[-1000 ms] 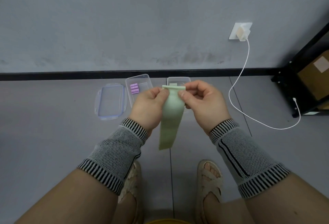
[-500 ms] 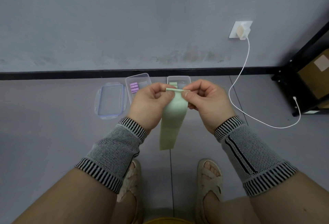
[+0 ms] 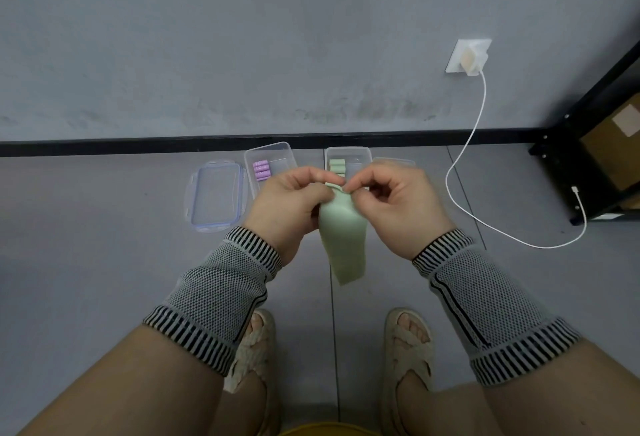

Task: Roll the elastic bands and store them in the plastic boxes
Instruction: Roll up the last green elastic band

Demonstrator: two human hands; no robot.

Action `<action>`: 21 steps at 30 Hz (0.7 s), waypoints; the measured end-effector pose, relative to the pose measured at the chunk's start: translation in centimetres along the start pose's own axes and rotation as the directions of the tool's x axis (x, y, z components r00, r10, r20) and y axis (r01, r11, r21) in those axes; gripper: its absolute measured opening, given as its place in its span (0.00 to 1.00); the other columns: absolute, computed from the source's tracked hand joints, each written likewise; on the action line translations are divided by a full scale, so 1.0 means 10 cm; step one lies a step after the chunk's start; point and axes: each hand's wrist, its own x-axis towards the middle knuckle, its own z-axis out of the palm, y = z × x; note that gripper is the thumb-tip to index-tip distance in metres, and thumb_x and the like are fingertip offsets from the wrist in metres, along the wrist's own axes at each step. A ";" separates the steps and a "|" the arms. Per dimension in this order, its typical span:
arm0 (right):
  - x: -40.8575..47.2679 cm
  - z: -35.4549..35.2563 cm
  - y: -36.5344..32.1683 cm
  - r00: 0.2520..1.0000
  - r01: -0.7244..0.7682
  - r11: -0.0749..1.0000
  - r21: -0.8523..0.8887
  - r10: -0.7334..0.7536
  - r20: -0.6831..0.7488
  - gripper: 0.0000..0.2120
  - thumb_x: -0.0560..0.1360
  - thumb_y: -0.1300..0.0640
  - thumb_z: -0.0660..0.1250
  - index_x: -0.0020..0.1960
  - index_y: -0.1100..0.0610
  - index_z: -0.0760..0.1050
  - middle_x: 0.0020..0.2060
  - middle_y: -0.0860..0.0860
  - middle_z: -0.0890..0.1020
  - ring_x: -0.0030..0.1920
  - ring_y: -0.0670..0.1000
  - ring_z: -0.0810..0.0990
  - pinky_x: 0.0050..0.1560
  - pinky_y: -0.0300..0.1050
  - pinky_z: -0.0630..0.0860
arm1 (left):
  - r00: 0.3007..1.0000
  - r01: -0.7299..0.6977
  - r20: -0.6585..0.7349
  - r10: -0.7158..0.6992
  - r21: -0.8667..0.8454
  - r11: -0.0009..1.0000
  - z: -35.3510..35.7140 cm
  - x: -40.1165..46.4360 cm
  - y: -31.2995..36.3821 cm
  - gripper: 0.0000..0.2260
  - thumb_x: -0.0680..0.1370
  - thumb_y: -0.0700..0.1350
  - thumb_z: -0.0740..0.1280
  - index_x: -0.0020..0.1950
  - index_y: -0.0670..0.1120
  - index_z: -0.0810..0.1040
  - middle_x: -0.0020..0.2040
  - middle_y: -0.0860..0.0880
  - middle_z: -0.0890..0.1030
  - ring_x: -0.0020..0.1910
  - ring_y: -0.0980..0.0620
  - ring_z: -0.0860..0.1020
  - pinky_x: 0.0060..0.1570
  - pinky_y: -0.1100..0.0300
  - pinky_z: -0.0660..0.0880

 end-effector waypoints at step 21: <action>0.00 -0.05 -0.03 0.967 -0.253 0.938 0.236 0.248 0.050 0.07 0.74 0.61 0.70 0.37 0.54 0.81 0.25 0.47 0.79 0.27 0.44 0.77 0.31 0.38 0.75 | 0.992 -0.104 -0.056 0.115 0.167 0.981 -0.02 0.02 -0.01 0.08 0.74 0.33 0.68 0.39 0.45 0.78 0.35 0.42 0.78 0.37 0.47 0.77 0.44 0.54 0.75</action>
